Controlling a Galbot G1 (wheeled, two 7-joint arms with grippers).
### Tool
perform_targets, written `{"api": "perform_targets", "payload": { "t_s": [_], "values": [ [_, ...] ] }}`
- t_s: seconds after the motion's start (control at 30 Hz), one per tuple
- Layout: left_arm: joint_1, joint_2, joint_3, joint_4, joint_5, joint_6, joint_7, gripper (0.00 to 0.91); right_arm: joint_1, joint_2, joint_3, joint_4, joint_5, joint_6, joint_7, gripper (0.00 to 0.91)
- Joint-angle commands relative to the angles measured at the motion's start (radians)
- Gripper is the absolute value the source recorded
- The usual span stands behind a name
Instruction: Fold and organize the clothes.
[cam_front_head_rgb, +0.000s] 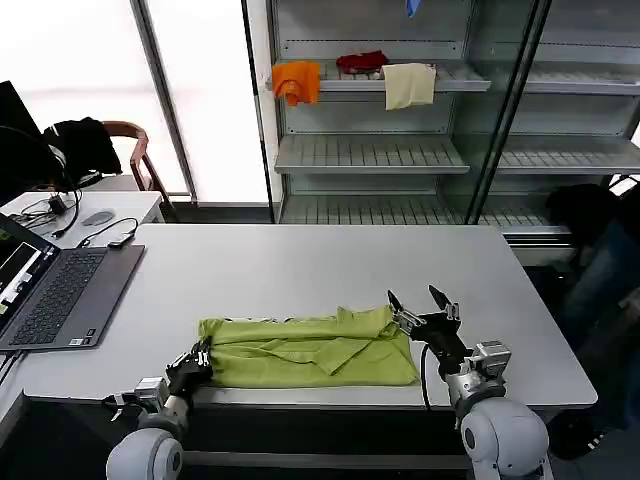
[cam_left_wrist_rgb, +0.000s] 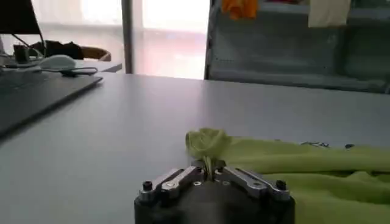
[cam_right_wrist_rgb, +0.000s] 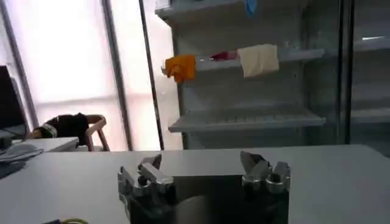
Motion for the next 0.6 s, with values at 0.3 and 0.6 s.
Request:
{"api": "perform_targets", "payload": {
  "t_s": [0.3,0.6],
  "values": [
    [-0.030,0.068,-0.121,-0.048,0.232,-0.061,0.071,0.000,0.005,-0.003,0.004,-0.002,0.004,0.002,0.002,0.907],
    [-0.111,0.283,-0.349,-0.019,0.375,-0.053,0.265,0.000,0.007,0.006,-0.009,-0.021,-0.009,0.009,0.001,0.907]
  ]
}}
